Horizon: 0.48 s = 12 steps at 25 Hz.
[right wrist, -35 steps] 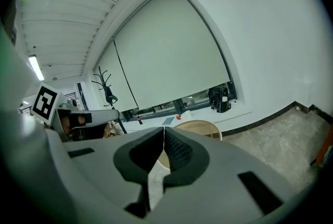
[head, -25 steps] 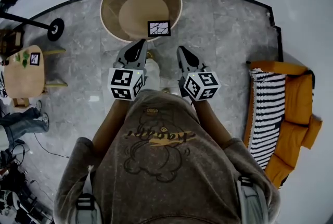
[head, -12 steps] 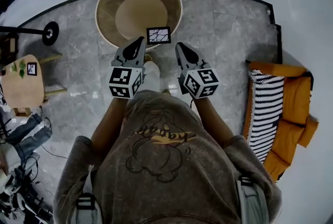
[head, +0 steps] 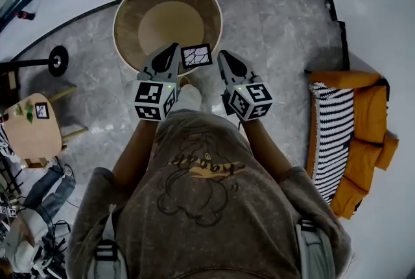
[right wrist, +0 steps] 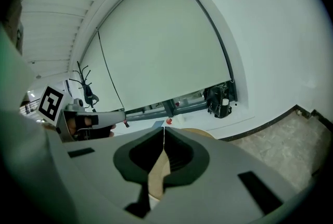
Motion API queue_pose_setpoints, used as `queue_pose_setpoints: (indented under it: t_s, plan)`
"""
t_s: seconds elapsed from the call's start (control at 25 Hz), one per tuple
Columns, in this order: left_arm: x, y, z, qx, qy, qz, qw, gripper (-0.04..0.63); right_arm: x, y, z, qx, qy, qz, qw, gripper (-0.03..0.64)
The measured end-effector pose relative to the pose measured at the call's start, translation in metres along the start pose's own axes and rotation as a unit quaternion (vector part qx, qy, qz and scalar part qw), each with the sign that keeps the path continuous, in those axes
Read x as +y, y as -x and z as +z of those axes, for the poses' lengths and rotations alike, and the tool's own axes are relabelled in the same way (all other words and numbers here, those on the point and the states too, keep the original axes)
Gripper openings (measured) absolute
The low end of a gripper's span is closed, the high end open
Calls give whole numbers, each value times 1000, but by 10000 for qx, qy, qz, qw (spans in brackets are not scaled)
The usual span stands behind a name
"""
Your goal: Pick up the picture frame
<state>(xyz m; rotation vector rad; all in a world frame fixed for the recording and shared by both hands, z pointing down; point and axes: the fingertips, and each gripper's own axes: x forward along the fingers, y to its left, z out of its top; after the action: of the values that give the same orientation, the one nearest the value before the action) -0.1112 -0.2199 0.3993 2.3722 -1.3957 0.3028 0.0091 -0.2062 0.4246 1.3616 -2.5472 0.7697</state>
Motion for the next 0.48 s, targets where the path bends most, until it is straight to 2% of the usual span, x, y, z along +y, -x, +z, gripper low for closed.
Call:
queue_pose_setpoints:
  t_s: [0.28, 0.48]
  plan:
    - [12, -17, 12, 80, -71, -282, 9995, 18, -9, -17, 22, -131, -46, -285, 9995, 20]
    - [15, -28, 17, 142, -95, -345, 9993, 18, -13, -21, 29, -142, -37, -345, 9993, 20]
